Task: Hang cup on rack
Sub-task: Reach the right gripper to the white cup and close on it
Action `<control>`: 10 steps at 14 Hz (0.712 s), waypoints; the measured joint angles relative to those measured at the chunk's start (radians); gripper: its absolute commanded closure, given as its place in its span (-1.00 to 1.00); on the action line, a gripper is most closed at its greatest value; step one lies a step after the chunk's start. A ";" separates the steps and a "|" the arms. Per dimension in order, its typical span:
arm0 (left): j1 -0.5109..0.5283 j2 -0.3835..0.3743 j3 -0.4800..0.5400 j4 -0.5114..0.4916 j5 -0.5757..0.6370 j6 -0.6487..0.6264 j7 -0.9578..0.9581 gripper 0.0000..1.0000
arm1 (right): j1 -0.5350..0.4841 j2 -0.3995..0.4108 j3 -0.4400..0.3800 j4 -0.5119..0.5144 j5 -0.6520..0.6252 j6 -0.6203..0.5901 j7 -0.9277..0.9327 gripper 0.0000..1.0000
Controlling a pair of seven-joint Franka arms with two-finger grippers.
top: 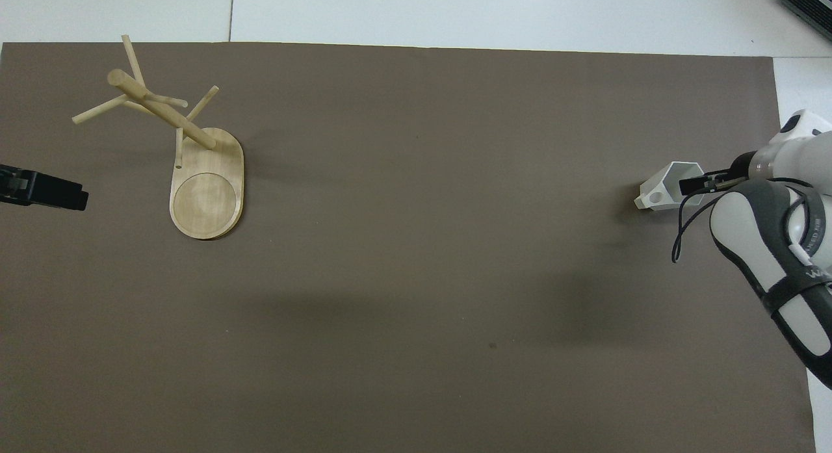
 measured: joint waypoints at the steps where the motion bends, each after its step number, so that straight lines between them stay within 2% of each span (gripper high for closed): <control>1: 0.000 0.000 0.001 -0.001 0.000 0.000 0.000 -1.00 | 0.000 0.000 0.000 0.000 0.020 -0.003 0.012 -0.77; 4: 0.001 -0.003 0.002 -0.010 0.000 0.000 0.000 -1.00 | 0.000 0.000 0.000 -0.001 0.075 -0.013 0.015 -0.56; 10: 0.001 -0.005 0.002 -0.011 0.000 0.000 0.000 -1.00 | 0.000 0.000 0.000 0.001 0.077 -0.013 0.023 0.25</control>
